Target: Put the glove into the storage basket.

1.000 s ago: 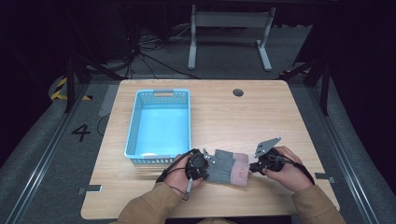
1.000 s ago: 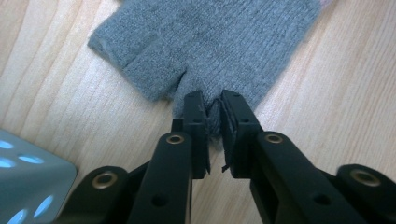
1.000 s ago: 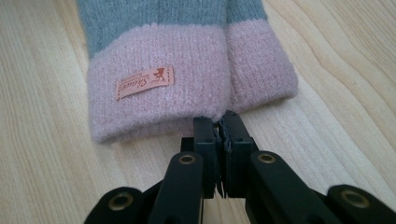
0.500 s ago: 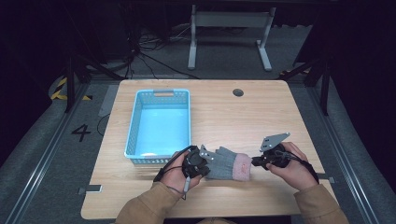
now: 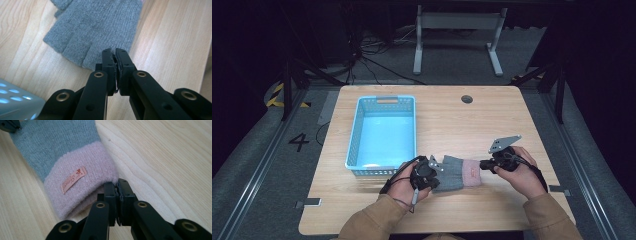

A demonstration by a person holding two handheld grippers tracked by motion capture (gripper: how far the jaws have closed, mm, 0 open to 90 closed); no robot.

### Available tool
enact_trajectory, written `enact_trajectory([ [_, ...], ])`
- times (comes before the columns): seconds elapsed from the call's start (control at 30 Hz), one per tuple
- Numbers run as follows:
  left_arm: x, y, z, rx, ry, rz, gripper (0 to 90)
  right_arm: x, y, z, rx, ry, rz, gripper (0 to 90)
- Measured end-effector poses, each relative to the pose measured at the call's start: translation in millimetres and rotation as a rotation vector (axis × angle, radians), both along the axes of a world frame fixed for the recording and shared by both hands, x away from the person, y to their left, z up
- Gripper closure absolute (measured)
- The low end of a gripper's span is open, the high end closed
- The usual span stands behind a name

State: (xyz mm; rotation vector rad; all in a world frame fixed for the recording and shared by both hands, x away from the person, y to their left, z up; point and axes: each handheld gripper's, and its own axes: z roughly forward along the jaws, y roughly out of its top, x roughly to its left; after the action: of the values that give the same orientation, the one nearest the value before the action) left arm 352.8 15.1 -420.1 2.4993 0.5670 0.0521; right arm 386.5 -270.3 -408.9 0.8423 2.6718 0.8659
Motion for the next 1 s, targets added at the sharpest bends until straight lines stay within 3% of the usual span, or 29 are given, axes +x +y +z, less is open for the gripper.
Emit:
enact_trajectory([
  [0.4, 3.1, -1.5, -6.8, 0.008, 0.034, 0.003, 85.2, 6.6, 1.4, -16.3, -0.026, 0.037, -0.007, 85.3],
  [0.53, 2.8, 0.1, -5.1, -0.007, 0.035, 0.002, 77.2, 6.2, -0.1, -17.0, -0.026, 0.033, -0.015, 79.3],
  [0.83, 1.9, 4.1, 3.0, -0.053, 0.026, 0.004, 65.9, 3.4, -18.5, -7.3, 0.003, 0.021, -0.067, 74.7],
  [1.0, 2.9, 3.4, 11.2, -0.100, 0.012, 0.020, 61.2, -0.7, -28.8, 3.5, 0.033, -0.003, -0.097, 72.8],
])
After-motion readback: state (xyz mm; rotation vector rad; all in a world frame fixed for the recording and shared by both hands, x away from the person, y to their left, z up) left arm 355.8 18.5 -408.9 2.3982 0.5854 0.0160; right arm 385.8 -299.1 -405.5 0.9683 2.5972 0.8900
